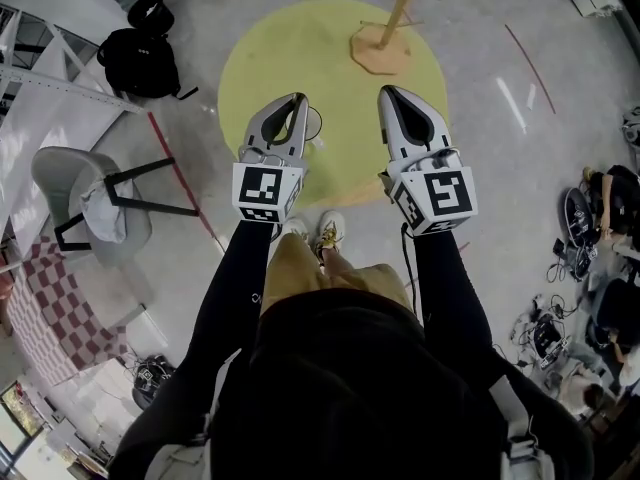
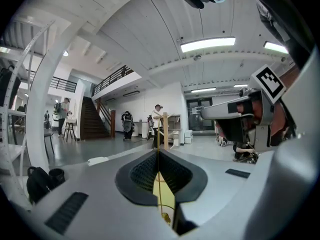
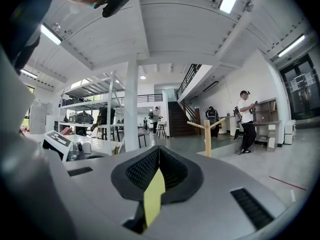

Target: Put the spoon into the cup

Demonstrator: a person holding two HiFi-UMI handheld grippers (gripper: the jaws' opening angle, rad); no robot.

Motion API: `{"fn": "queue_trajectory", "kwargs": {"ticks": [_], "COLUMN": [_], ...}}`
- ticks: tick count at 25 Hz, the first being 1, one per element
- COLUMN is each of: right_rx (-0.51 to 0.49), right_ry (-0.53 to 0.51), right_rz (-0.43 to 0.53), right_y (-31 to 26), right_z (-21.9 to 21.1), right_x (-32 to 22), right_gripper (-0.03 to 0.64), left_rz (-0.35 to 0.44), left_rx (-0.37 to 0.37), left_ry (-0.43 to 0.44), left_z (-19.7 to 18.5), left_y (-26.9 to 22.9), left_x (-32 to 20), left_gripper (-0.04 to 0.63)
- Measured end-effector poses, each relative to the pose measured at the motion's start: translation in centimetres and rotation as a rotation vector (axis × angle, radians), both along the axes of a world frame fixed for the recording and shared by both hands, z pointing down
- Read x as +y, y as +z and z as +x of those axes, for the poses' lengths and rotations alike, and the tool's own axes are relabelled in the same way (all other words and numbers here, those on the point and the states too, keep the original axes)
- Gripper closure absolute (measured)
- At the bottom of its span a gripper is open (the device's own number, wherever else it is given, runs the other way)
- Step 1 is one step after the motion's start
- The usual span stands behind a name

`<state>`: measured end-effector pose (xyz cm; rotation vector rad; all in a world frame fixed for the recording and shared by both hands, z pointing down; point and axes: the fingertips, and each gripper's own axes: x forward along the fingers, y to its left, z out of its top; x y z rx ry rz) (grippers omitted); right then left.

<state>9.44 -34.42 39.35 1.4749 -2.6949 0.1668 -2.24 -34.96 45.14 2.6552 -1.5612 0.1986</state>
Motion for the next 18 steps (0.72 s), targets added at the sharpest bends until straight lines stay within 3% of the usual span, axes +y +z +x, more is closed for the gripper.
{"fn": "queue_trajectory", "kwargs": {"ticks": [12, 18], "right_rx": [0.032, 0.042], "right_ry": [0.01, 0.008], "right_rz": [-0.059, -0.077], "right_y": [2.6, 3.4], "right_z": [0.7, 0.8], "right_x": [2.0, 2.8], "right_gripper": [0.591, 0.591], "left_rz": [-0.048, -0.084], "left_rx": [0.02, -0.023], "left_ry": [-0.02, -0.027], "left_z": [-0.3, -0.3], "left_y": [4.1, 6.1], "left_x": [0.0, 0.7], "left_gripper": [0.578, 0.577]}}
